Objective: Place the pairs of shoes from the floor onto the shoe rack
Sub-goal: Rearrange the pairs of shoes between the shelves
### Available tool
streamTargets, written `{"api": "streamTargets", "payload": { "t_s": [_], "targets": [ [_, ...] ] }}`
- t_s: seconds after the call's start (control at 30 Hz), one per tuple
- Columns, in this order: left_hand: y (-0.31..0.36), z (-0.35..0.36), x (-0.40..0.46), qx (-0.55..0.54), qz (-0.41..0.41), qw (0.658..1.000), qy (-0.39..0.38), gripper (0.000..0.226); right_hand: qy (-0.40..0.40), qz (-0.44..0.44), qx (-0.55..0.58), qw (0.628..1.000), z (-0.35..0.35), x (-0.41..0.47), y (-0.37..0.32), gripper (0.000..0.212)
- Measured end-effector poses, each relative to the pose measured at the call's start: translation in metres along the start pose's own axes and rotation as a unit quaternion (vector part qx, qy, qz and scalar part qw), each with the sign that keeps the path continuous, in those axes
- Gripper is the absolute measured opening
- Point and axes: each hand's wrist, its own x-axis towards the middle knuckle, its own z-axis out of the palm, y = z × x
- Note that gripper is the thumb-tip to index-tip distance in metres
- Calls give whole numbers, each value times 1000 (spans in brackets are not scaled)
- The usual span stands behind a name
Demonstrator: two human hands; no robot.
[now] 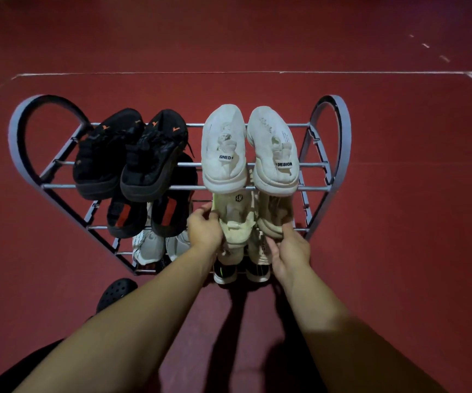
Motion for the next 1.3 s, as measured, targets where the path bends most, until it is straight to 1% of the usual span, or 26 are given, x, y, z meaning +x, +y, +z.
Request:
{"api": "streamTargets", "payload": {
  "t_s": [0.07, 0.13, 0.17, 0.23, 0.3, 0.33, 0.4, 0.5, 0.57, 0.6, 0.67, 0.7, 0.77, 0.83, 0.9, 0.97, 1.0, 1.03, 1.07, 1.1, 1.17, 1.2, 1.23, 1.27, 1.3],
  "targets": [
    [9, 7, 6, -3, -2, 1000, -2, 22, 29, -17, -35, 999, 1, 14, -2, 12],
    [12, 13, 12, -16, -15, 1000, -4, 21, 53, -13, -59, 997, -1, 25, -2, 31],
    [12, 14, 14, -5, -21, 1000, 1, 21, 59, -7, -76, 995, -3, 30, 0, 35],
    [10, 14, 18, 37, -24, 999, 17, 19, 67, 5, -116, 991, -4, 31, 4, 31],
    [9, 12, 17, 85, -19, 996, 15, 17, 75, 8, -118, 990, -5, 32, 7, 32],
    [10, 11, 15, 105, -10, 994, 4, 17, 75, 9, -114, 991, -4, 32, 7, 35],
    [7, 7, 16, 131, 5, 991, -27, 23, 63, 13, -104, 992, -5, 32, 7, 41],
    [-1, -3, 18, 147, 24, 987, -60, 35, 43, 22, -109, 993, -7, 31, 6, 33],
    [-3, -11, 15, 166, 57, 982, -67, 40, 51, 13, -159, 986, -8, 30, 7, 30],
    [-5, -17, 12, 177, 81, 979, -69, 41, 70, -4, -199, 977, -9, 28, 8, 36],
    [-13, -34, 5, 199, 140, 967, -72, 38, 126, -61, -269, 953, -13, 25, 12, 53],
    [-18, -45, 1, 215, 165, 960, -73, 35, 149, -98, -292, 940, -15, 22, 14, 56],
    [-33, -69, -6, 248, 184, 947, -89, 27, 164, -145, -332, 917, -17, 10, 19, 47],
    [-46, -92, -12, 285, 168, 935, -126, 21, 127, -163, -384, 900, -15, -6, 27, 39],
    [-56, -112, -14, 334, 134, 918, -167, 22, 88, -172, -437, 878, -9, -27, 36, 38],
    [-62, -132, -8, 386, 100, 893, -207, 25, 24, -167, -499, 850, -3, -41, 49, 40],
    [-66, -141, -3, 412, 81, 879, -226, 26, -25, -151, -536, 830, 1, -48, 55, 41],
    [-70, -150, 2, 436, 64, 864, -242, 26, -81, -128, -574, 805, 4, -53, 61, 44],
    [-76, -159, 8, 456, 50, 852, -253, 26, -140, -104, -612, 771, 8, -58, 67, 45],
    [-81, -166, 13, 469, 39, 844, -258, 27, -190, -80, -652, 729, 11, -61, 73, 43],
    [-90, -177, 27, 469, 19, 846, -255, 28, -242, -55, -723, 645, 18, -60, 83, 32],
    [-93, -179, 34, 464, 12, 850, -249, 29, -253, -46, -745, 616, 21, -57, 86, 33],
    [-94, -181, 41, 466, 9, 849, -247, 30, -263, -38, -757, 597, 25, -53, 88, 41],
    [-94, -182, 47, 473, 12, 844, -253, 30, -272, -30, -761, 588, 28, -48, 88, 52],
    [-92, -182, 50, 484, 16, 835, -261, 31, -276, -21, -758, 590, 32, -42, 87, 61]
  ]
}}
